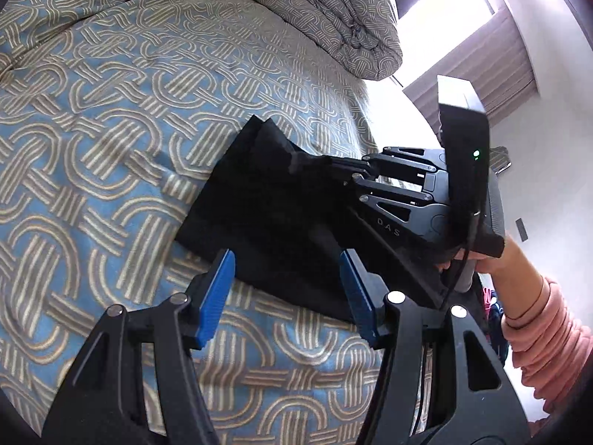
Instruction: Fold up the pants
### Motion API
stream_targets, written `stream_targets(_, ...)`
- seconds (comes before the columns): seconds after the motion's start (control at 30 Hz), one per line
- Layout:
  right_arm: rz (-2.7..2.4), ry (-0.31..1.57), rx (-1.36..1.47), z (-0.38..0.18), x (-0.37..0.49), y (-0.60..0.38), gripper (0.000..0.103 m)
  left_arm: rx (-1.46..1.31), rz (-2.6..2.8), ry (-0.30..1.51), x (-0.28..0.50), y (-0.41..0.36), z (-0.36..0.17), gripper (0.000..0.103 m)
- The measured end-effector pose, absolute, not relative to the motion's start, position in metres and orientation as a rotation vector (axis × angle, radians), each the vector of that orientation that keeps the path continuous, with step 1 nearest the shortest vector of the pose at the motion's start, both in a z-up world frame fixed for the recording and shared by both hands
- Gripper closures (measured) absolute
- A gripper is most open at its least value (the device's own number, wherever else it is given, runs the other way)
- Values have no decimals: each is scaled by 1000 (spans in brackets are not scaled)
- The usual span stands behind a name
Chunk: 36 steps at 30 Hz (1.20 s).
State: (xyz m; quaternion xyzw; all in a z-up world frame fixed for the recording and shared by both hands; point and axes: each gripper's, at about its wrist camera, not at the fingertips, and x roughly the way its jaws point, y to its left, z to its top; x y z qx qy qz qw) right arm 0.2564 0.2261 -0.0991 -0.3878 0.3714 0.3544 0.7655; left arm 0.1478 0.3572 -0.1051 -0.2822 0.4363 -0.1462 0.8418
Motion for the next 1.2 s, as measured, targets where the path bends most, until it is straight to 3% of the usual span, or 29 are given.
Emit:
stream_targets(0.33,880,913,-360,-38,269,183,101,-613,-265,1002,205,324,-130,44)
stream_targets(0.4,896,899,-328,-26,267,178,101,-631,-256,987,212,322,-130,71)
stream_targets(0.43,904,890,-322,-21,266,177,101,-648,-255,992,215,323,-131,97)
stream_targets(0.47,907,883,-320,-18,264,177,101,-673,-247,995,216,324,-131,102)
stream_targets(0.73,935,837,-296,-3,268,174,101,-586,-182,795,143,333,-65,101)
stream_targets(0.93,675,964,-436,-77,307,212,97,-454,-2,985,155,343,-113,99)
stream_targets(1.03,571,960,-480,-93,307,218,92,-473,35,1004,140,359,-122,99)
stream_targets(1.2,559,858,-415,-55,295,195,75,-518,24,969,128,370,-117,99)
